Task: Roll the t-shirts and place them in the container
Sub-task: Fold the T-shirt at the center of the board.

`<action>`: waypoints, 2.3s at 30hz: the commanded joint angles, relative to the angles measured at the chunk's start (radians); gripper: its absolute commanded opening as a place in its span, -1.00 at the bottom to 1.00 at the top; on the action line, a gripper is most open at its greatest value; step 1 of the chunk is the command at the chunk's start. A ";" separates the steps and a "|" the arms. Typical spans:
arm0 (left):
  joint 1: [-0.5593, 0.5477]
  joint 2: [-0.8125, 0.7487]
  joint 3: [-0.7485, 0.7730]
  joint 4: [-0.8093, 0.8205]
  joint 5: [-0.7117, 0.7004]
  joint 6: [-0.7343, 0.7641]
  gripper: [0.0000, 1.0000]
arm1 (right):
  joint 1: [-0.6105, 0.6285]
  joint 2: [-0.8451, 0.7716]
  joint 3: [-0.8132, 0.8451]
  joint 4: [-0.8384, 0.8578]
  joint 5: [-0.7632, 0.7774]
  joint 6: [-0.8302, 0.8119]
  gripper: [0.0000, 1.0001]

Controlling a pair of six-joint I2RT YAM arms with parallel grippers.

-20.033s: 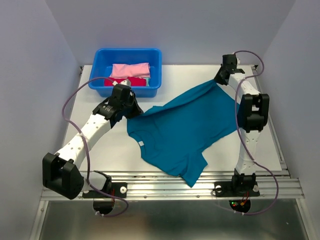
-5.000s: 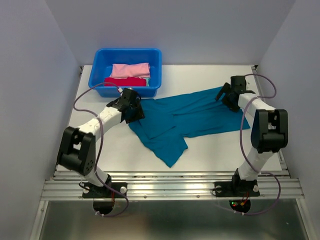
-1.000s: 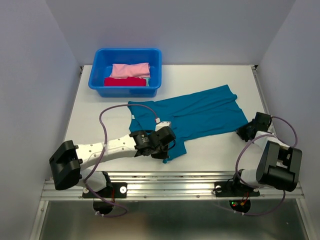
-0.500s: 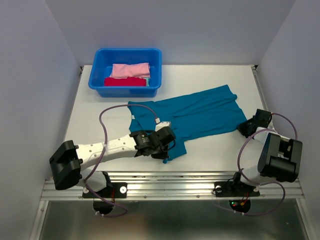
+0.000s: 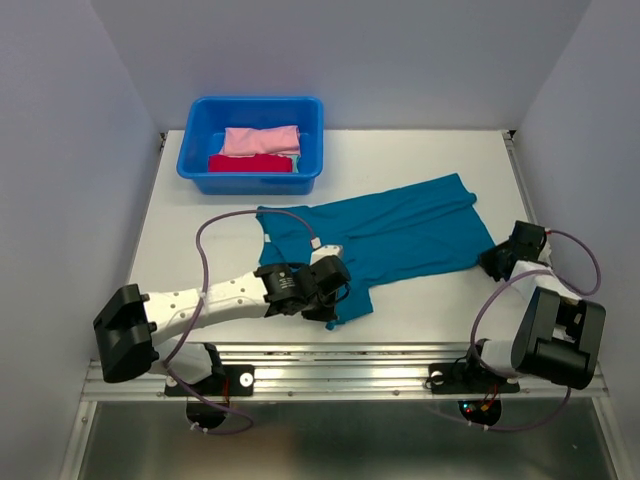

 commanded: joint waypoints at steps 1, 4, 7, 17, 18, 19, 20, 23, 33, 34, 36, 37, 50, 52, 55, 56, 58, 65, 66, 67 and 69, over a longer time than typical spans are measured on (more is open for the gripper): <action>-0.012 -0.055 -0.024 -0.026 0.008 -0.004 -1.00 | -0.007 -0.087 -0.031 -0.073 0.050 -0.010 -0.99; -0.021 -0.061 -0.024 -0.027 0.017 -0.007 -1.00 | -0.007 -0.142 -0.045 -0.113 0.038 -0.036 -0.99; -0.022 -0.082 -0.038 0.008 0.048 0.004 -1.00 | -0.007 -0.182 -0.041 -0.136 0.047 -0.047 -0.99; 0.066 -0.069 0.065 -0.038 -0.043 0.053 -1.00 | -0.007 -0.175 0.062 -0.135 0.032 -0.033 -0.99; 0.094 -0.072 0.067 -0.033 -0.050 0.059 -1.00 | -0.007 -0.165 0.073 -0.133 0.032 -0.033 -0.99; 0.094 -0.075 0.064 -0.030 -0.052 0.064 -1.00 | -0.007 -0.165 0.082 -0.129 0.032 -0.033 -0.99; 0.125 -0.078 0.062 -0.023 -0.052 0.070 -1.00 | -0.007 -0.153 0.103 -0.125 0.001 -0.032 -0.99; 0.192 -0.079 0.068 -0.010 -0.049 0.114 -1.00 | -0.007 -0.122 0.143 -0.127 -0.002 -0.035 -0.99; 0.355 -0.064 0.111 0.040 -0.014 0.187 -1.00 | -0.007 -0.023 0.248 -0.116 -0.036 -0.035 -0.99; 0.356 -0.066 0.113 0.040 -0.008 0.188 -1.00 | -0.007 -0.015 0.251 -0.118 -0.039 -0.035 -0.99; 0.356 -0.069 0.111 0.028 0.032 0.200 -1.00 | -0.007 -0.017 0.246 -0.124 -0.045 -0.043 -0.99; 0.356 -0.069 0.108 0.010 0.052 0.206 -1.00 | -0.007 -0.023 0.236 -0.139 -0.042 -0.052 -0.99; 0.337 -0.167 -0.022 -0.056 0.236 0.234 -1.00 | -0.007 -0.152 0.074 -0.309 0.105 -0.099 -0.03; 0.338 -0.178 -0.019 -0.064 0.226 0.234 -1.00 | -0.007 -0.121 0.084 -0.309 0.125 -0.105 -0.03; 0.338 -0.196 -0.012 -0.084 0.210 0.236 -1.00 | -0.007 -0.067 0.094 -0.308 0.137 -0.107 -0.03; 0.338 -0.211 -0.009 -0.098 0.201 0.237 -1.00 | -0.007 -0.058 0.104 -0.306 0.146 -0.107 -0.01; 0.338 -0.228 -0.012 -0.109 0.196 0.236 -1.00 | -0.016 -0.046 0.107 -0.302 0.151 -0.107 0.00; 0.338 -0.303 -0.053 -0.142 0.215 0.230 -1.00 | -0.016 0.006 0.114 -0.271 0.180 -0.102 0.04; 0.338 -0.308 -0.062 -0.138 0.224 0.228 -1.00 | -0.016 0.013 0.113 -0.267 0.179 -0.098 0.01; 0.338 -0.313 -0.080 -0.132 0.232 0.228 -1.00 | -0.016 0.017 0.104 -0.257 0.176 -0.098 -0.03; 0.338 -0.320 -0.093 -0.125 0.242 0.219 -1.00 | -0.016 0.022 0.091 -0.237 0.168 -0.086 -0.14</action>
